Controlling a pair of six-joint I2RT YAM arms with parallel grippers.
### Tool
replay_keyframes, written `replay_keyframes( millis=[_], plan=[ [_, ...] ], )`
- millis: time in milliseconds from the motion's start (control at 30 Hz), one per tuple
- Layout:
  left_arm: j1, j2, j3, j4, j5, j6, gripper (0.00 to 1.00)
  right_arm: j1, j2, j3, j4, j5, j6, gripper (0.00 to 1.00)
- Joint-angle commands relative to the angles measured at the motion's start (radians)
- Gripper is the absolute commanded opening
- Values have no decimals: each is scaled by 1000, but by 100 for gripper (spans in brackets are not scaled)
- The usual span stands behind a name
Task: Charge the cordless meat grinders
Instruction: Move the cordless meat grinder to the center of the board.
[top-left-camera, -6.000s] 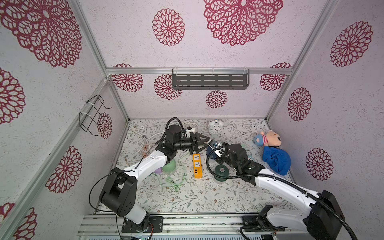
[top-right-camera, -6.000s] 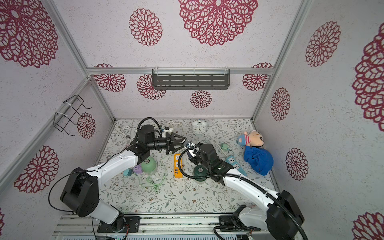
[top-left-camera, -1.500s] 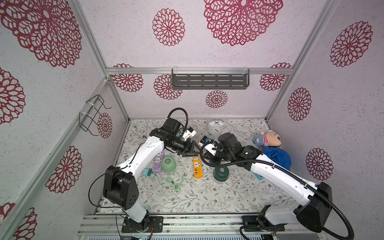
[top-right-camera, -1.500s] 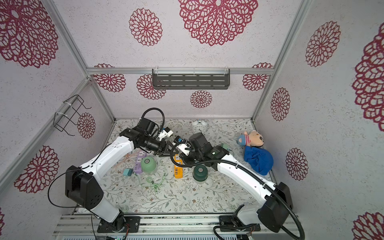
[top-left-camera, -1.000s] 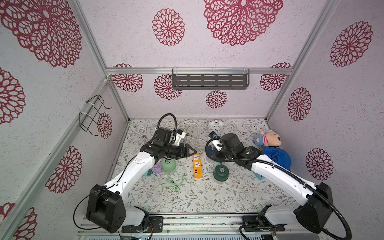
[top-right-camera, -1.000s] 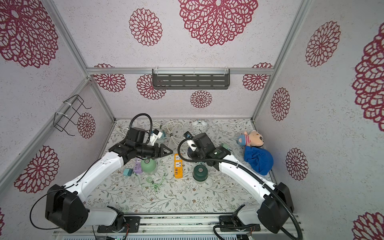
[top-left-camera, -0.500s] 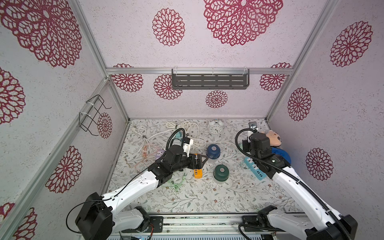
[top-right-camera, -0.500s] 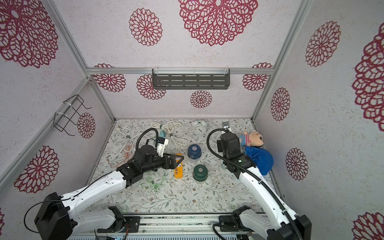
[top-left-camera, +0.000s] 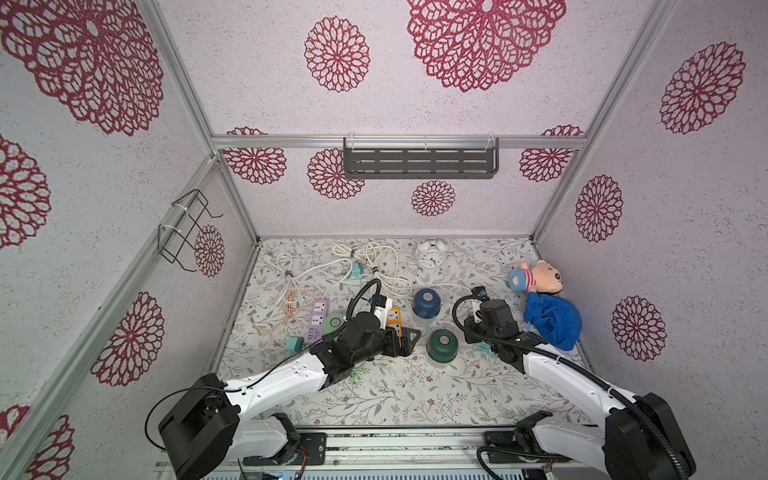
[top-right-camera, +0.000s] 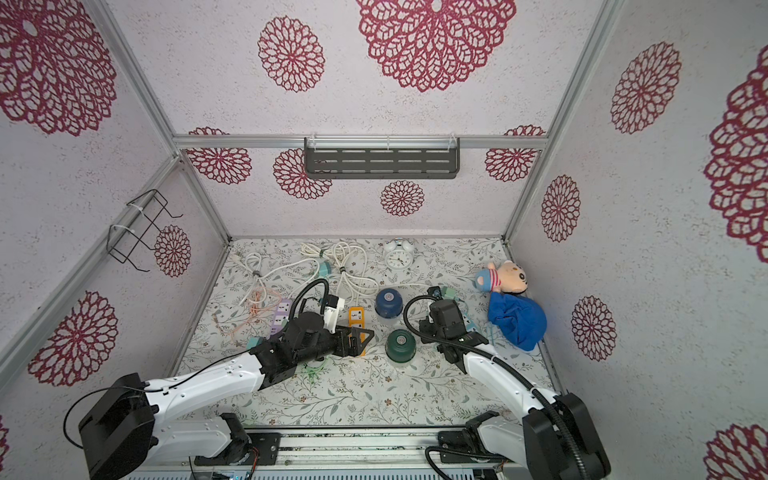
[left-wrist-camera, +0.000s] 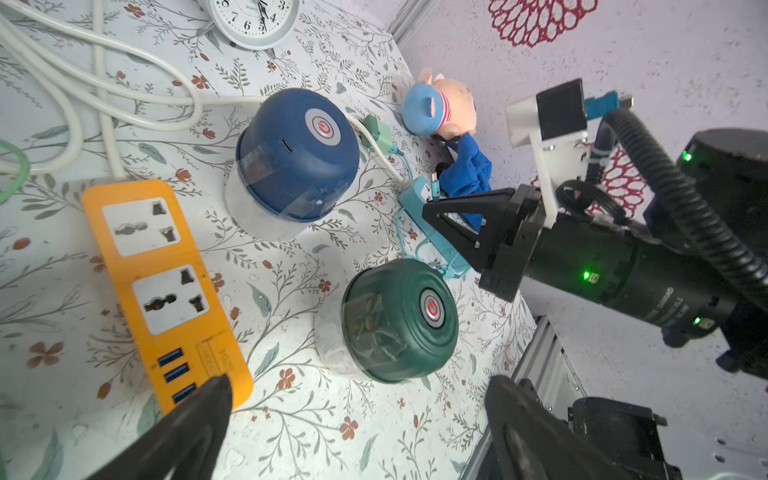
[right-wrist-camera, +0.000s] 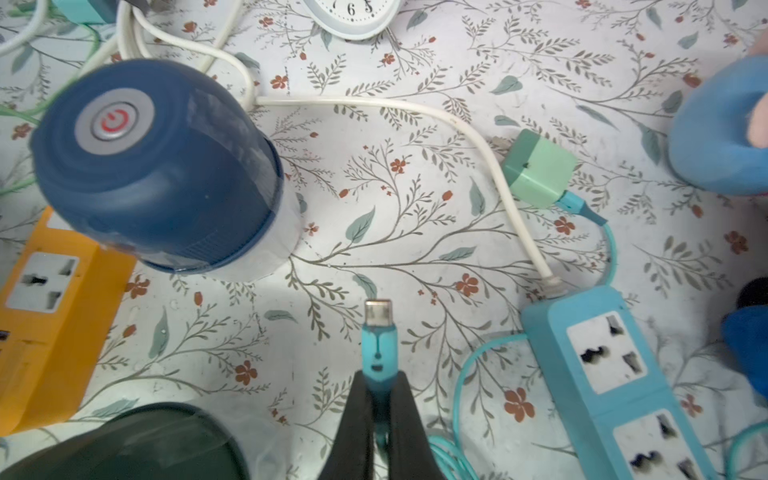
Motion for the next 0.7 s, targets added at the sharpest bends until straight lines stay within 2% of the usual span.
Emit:
replay_keyframes(
  millis=[0,400,667],
  plan=[
    [3,0,-4,59,-39,-29,99,2,-32,-20,44,-75,51,0],
    [13,-36,-15,23,-91,-32,97,14,-132,-99,57,-234,120,0],
    [39,-63,-35,9,-92,-40,97,76,-134,-108,15,-234,147,0]
  ],
)
